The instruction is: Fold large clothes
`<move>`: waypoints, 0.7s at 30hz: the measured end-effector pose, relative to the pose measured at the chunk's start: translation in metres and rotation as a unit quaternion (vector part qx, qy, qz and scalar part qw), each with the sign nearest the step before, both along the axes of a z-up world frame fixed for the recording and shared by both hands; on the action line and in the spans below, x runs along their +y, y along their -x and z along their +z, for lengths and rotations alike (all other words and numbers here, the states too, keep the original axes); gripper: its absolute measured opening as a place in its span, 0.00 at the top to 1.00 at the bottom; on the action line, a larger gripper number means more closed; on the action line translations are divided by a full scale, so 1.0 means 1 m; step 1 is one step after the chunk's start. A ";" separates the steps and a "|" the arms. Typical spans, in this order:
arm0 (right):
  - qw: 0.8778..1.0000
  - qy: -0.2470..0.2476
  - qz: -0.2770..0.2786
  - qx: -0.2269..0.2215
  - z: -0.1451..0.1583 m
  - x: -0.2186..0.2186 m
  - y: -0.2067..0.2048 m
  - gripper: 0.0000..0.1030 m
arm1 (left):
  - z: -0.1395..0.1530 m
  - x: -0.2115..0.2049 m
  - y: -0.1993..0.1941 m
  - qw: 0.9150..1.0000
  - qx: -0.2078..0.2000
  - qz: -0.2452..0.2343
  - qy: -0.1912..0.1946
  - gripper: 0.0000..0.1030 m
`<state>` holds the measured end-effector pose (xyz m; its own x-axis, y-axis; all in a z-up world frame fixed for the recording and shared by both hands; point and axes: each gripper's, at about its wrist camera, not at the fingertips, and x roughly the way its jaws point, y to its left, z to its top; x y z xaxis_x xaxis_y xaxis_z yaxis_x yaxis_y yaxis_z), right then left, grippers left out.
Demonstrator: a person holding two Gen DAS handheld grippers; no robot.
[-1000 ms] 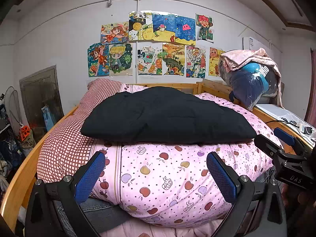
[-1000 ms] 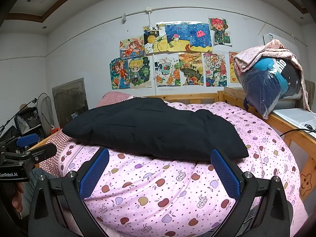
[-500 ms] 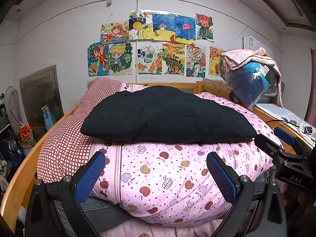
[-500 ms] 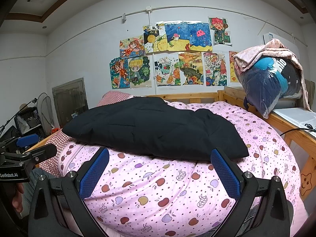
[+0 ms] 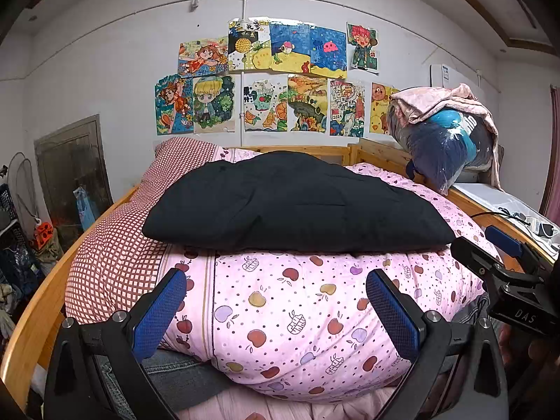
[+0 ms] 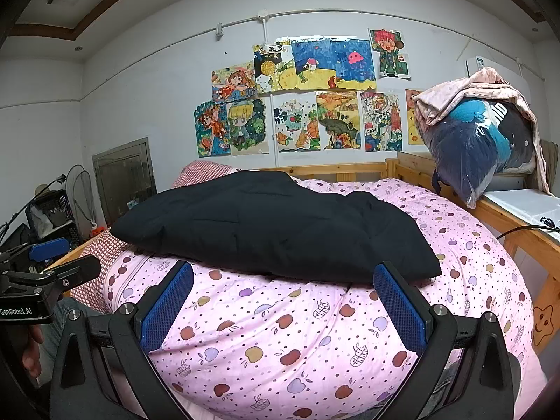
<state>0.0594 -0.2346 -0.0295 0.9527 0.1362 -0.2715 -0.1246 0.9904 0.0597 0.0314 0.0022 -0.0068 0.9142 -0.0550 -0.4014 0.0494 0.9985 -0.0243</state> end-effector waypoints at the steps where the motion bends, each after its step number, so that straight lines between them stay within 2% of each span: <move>1: 1.000 0.000 0.000 0.000 0.000 0.000 -0.001 0.02 | 0.000 0.000 0.000 1.000 0.000 0.000 0.000 0.00; 13: 1.000 0.000 0.001 0.000 0.001 -0.001 -0.001 0.02 | -0.003 0.003 -0.001 1.000 0.006 -0.001 0.009 0.00; 21: 1.000 -0.002 -0.004 -0.001 0.000 0.001 -0.001 0.02 | -0.007 0.018 -0.006 0.999 0.024 0.031 0.033 0.00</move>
<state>0.0601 -0.2332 -0.0298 0.9543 0.1295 -0.2693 -0.1167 0.9912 0.0631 0.0374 0.0201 -0.0142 0.8969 -0.0272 -0.4413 -0.0146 0.9957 -0.0911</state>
